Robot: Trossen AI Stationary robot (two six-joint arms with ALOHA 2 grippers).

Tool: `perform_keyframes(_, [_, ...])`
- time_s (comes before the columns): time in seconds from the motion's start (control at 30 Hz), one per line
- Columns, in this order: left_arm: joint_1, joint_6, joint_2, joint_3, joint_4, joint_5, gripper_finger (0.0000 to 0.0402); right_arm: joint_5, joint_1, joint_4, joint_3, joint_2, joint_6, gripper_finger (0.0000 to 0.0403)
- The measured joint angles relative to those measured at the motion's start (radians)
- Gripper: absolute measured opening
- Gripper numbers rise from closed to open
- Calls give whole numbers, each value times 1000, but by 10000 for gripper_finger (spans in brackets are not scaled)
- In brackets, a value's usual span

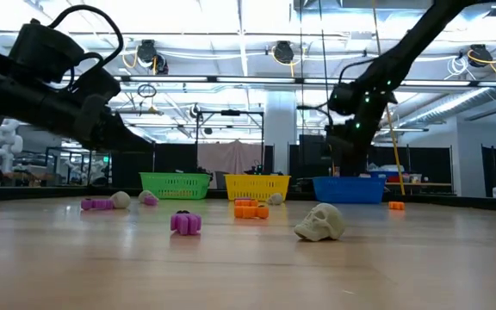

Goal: Sort Halloween decoration
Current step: Put the violet skeleton toy into the blue bin

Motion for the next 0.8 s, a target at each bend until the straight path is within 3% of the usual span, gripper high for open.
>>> perform_keyframes(0.23, [0, 0, 0, 0, -14, 0, 0, -29, -36, -4, 42, 108, 0, 7])
perform_keyframes(0.37, [0, -1, 0, 0, -18, 0, 0, 4, -39, 8, 45, 128, 15, 29])
perform_keyframes(0.6, [0, -2, 0, 0, -25, 0, 0, 158, -17, 7, 53, 29, 35, 120])
perform_keyframes(0.7, [0, -4, 0, 0, -25, 0, 0, 152, 8, -6, 64, -43, 53, 159])
perform_keyframes(0.8, [0, -4, 0, 0, -23, -1, 0, 72, 49, -15, 65, -116, 69, 185])
